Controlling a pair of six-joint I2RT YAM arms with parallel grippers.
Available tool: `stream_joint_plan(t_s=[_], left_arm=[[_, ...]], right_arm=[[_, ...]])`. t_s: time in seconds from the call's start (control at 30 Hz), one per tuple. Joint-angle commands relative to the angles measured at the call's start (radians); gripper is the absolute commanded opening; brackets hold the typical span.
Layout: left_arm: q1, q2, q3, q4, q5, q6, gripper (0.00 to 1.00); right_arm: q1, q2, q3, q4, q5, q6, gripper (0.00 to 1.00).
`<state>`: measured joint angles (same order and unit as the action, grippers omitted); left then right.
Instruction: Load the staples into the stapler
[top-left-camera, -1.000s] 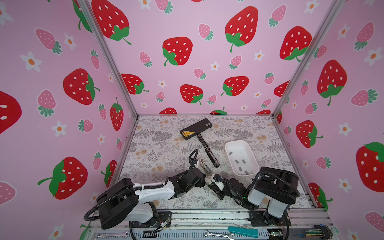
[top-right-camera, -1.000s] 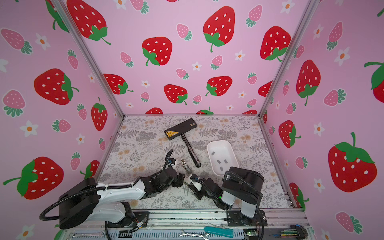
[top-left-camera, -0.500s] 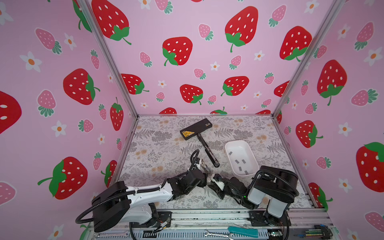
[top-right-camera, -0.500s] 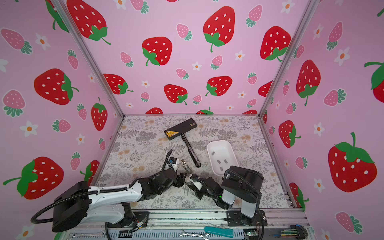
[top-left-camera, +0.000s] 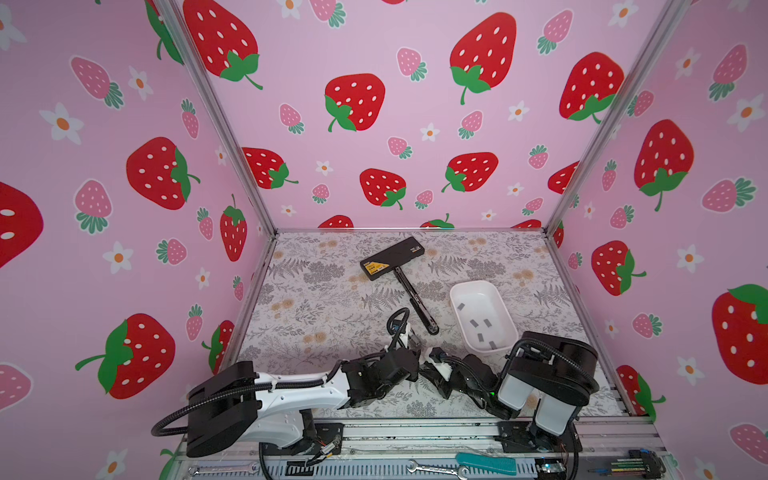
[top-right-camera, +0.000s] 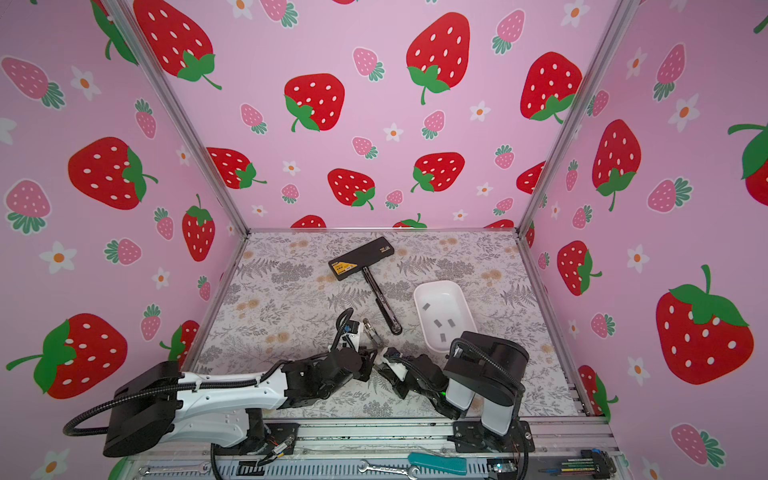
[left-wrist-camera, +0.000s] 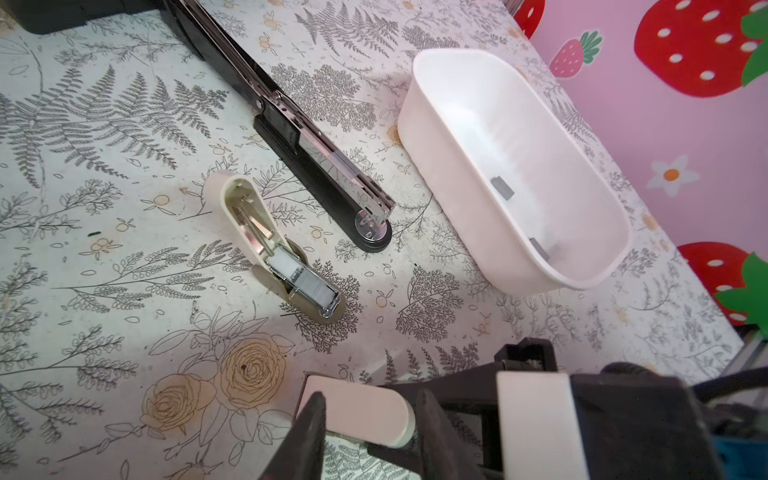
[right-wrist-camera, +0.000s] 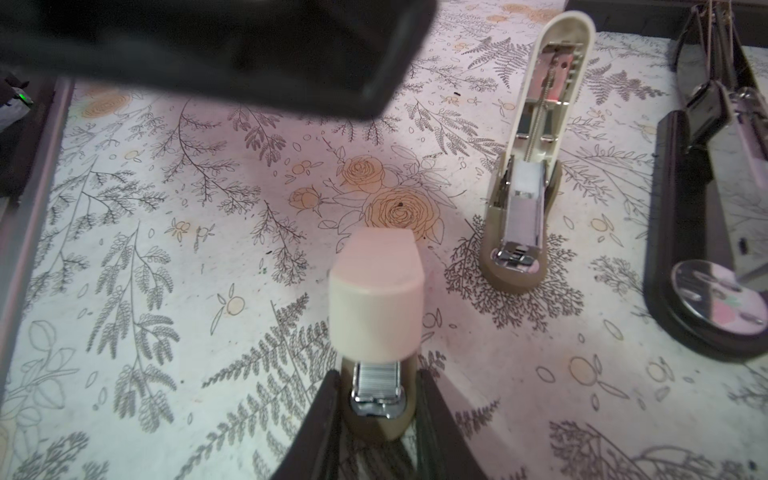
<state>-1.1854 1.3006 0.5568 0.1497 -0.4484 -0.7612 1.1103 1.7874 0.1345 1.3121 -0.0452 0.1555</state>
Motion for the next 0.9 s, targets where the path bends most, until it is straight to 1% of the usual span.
stream_joint_plan(t_s=[0.0,0.07,0.2,0.37,0.53,0.63,0.87], left_arm=[[-0.011,0.049,0.073,-0.03,-0.049,0.005,0.36],[-0.016,0.07,0.092,-0.045,-0.066,0.01,0.32],[-0.017,0.054,0.067,-0.061,-0.133,-0.022,0.31],[-0.016,-0.01,0.005,-0.031,-0.148,-0.014,0.31],[-0.011,-0.012,0.003,-0.018,-0.111,0.048,0.29],[0.001,0.007,0.01,-0.011,-0.064,0.081,0.28],[0.061,0.057,0.008,0.018,0.03,0.095,0.27]], right_arm=[[-0.007,0.02,-0.025,-0.086,-0.005,-0.004,0.22],[-0.007,0.021,-0.027,-0.083,-0.007,-0.002,0.22],[-0.009,0.027,-0.028,-0.072,-0.01,0.001,0.22],[-0.01,0.033,-0.03,-0.059,-0.018,0.001,0.24],[-0.012,0.057,-0.03,-0.039,-0.024,0.004,0.24],[-0.013,0.058,-0.029,-0.036,-0.036,0.006,0.24],[-0.016,0.063,-0.032,-0.027,-0.036,0.006,0.24]])
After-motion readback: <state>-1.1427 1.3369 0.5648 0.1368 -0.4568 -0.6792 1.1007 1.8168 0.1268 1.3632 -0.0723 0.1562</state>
